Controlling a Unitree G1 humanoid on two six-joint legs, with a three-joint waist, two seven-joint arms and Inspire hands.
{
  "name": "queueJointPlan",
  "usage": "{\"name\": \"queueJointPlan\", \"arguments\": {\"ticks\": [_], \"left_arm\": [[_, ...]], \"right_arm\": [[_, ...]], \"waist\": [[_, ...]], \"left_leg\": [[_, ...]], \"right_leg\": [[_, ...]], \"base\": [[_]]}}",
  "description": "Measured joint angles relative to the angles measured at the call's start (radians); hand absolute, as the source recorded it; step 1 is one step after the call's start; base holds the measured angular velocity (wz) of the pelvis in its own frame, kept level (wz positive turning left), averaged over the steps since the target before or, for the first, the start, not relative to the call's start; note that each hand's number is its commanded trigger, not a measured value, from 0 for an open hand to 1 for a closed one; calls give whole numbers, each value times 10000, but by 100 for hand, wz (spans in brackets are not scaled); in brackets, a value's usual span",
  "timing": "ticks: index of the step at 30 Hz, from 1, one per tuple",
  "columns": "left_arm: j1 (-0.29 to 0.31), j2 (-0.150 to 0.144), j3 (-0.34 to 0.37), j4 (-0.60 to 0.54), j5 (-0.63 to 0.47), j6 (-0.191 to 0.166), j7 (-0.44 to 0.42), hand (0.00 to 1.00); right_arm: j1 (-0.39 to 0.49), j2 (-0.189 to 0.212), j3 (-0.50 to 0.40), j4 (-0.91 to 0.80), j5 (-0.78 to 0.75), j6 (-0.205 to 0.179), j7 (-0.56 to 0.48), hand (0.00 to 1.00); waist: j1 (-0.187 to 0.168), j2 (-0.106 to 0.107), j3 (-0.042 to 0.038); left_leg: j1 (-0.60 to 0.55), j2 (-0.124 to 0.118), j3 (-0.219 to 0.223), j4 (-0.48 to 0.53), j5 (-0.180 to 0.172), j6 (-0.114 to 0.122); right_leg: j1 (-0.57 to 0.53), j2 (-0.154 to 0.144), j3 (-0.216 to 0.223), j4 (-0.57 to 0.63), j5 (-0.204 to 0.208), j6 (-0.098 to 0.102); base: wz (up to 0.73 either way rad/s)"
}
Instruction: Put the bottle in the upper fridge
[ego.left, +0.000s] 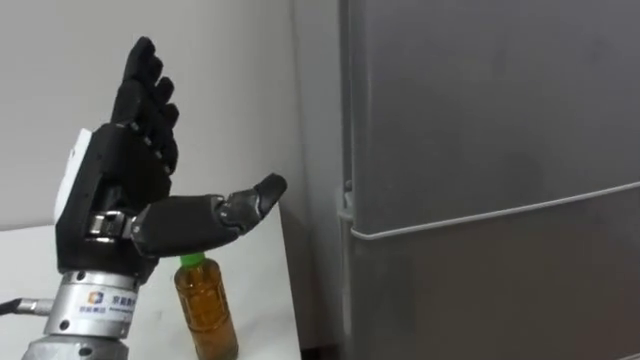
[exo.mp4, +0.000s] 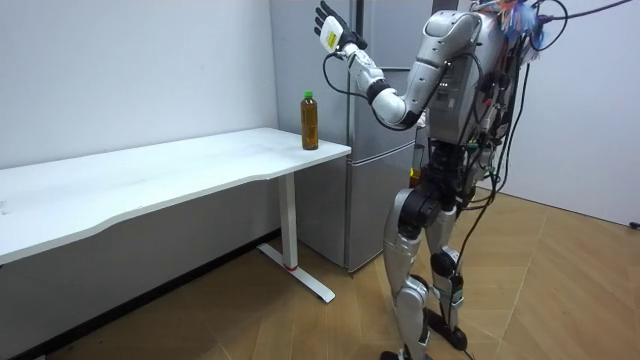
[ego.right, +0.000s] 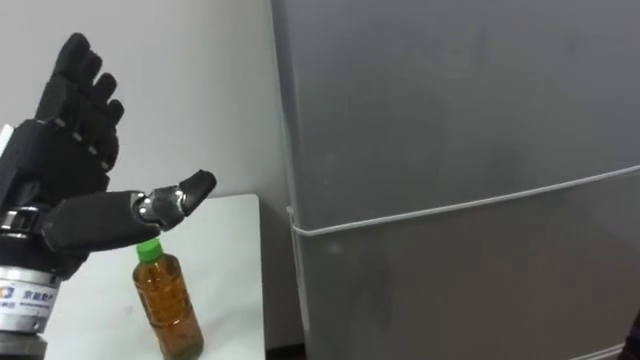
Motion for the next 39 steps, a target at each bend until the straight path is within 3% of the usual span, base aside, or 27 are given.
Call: {"name": "queueJointPlan", "arguments": {"ticks": [8, 14, 21, 24, 31, 38, 39], "left_arm": [[-448, -98, -835, -496, -331, 176, -526, 0], [-526, -124, -1363, -496, -559, 238, -953, 0], [-525, -83, -1571, -464, -1656, 431, -1435, 0], [-525, -82, -1757, -458, -1654, 678, -1743, 0], [-525, -83, -1945, -460, -1657, 696, -1877, 0], [-522, -283, -2096, -402, -1651, 707, -1878, 0], [-522, -325, -2096, -361, -1652, 703, -1878, 37]], "right_arm": [[-298, -49, 32, 339, 32, 94, 163, 0], [-300, -141, 64, 315, 218, 76, 159, 0], [-405, -125, 273, 322, 363, 117, 115, 0], [-417, -152, 413, 318, 379, 119, 108, 0], [-441, -224, 524, 319, 354, 190, 124, 0], [-519, -400, 919, 304, 359, 195, 127, 0], [-519, -418, 926, 300, 355, 197, 127, 0]], "waist": [[-243, 68, -89], [-277, 247, -8], [-297, 150, 57], [-302, 147, 59], [-264, 247, 3], [-237, 275, 72], [-229, 296, 68]], "left_leg": [[8, 0, 10, -6, 2, 2], [17, 6, 84, -36, 6, 1], [-29, 19, 159, -24, 8, -1], [-58, 17, 155, -24, 7, -2], [-58, 16, 101, -30, 7, -2], [-79, 8, -4, -31, 7, -2], [-80, 8, -5, -31, 7, -2]], "right_leg": [[-13, 3, 27, 2, 17, -3], [-65, 6, 86, 18, 18, -4], [-139, 14, 160, -5, 18, -5], [-137, 15, 143, -50, 17, -4], [-128, 14, 108, -43, 17, -4], [-100, 11, 11, -19, 18, -4], [-99, 11, 10, -18, 18, -4]], "base": [[0], [-3], [-3], [0], [0], [4], [0]]}}
